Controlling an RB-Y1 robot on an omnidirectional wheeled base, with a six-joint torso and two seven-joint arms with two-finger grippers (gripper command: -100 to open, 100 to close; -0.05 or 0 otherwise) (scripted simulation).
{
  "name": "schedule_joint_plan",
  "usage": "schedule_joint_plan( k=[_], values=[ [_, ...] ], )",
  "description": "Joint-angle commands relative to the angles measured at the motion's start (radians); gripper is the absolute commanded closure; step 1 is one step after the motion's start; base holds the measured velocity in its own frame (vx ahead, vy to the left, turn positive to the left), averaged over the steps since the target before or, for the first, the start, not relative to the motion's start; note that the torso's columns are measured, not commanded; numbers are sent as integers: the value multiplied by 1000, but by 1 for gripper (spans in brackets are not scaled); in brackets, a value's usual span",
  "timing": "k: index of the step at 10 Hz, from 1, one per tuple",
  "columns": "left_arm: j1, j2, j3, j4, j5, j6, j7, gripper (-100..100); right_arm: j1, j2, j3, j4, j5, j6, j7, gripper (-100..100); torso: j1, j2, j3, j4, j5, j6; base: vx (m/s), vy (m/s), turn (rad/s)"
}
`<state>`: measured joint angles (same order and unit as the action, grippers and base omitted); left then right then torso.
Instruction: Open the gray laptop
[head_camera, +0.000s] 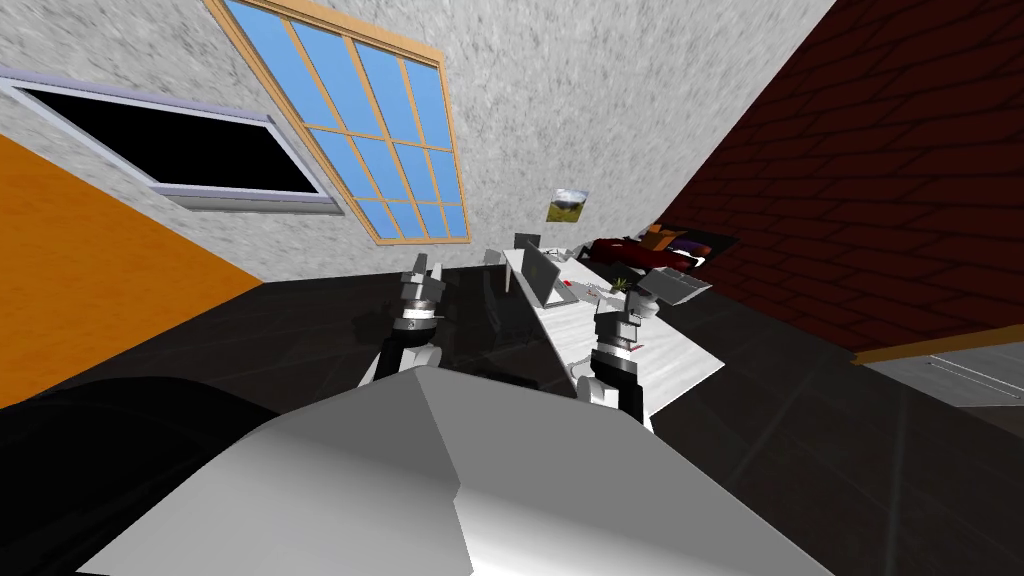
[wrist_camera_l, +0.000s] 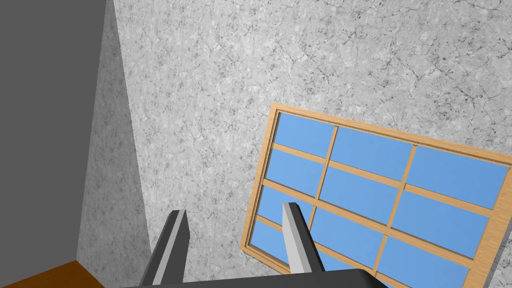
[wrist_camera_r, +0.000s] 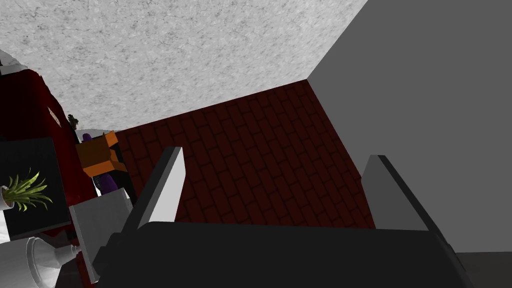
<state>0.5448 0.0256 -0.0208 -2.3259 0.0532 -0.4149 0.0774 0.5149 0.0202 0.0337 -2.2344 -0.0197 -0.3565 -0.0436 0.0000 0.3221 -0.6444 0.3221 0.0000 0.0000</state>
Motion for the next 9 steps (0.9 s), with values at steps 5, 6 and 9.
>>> schedule_joint_plan(
  k=[5, 6, 9],
  values=[
    [0, 0, 0, 0, 0, 0, 0, 0, 0, -44, -5, 3, 9, 1, 6, -100, 0, 369, -738, 369, 0, 0, 2, 2, 3],
    [0, 0, 0, 0, 0, 0, 0, 0, 0, -75, -10, 5, 17, 2, 11, -100, 0, 403, -807, 402, 0, 0, 12, 14, 17],
    [0, 0, 0, 0, 0, 0, 0, 0, 1, -166, -34, 18, 58, 6, 38, -100, 1, 415, -832, 415, 0, 0, 19, 27, 29]
  ],
)
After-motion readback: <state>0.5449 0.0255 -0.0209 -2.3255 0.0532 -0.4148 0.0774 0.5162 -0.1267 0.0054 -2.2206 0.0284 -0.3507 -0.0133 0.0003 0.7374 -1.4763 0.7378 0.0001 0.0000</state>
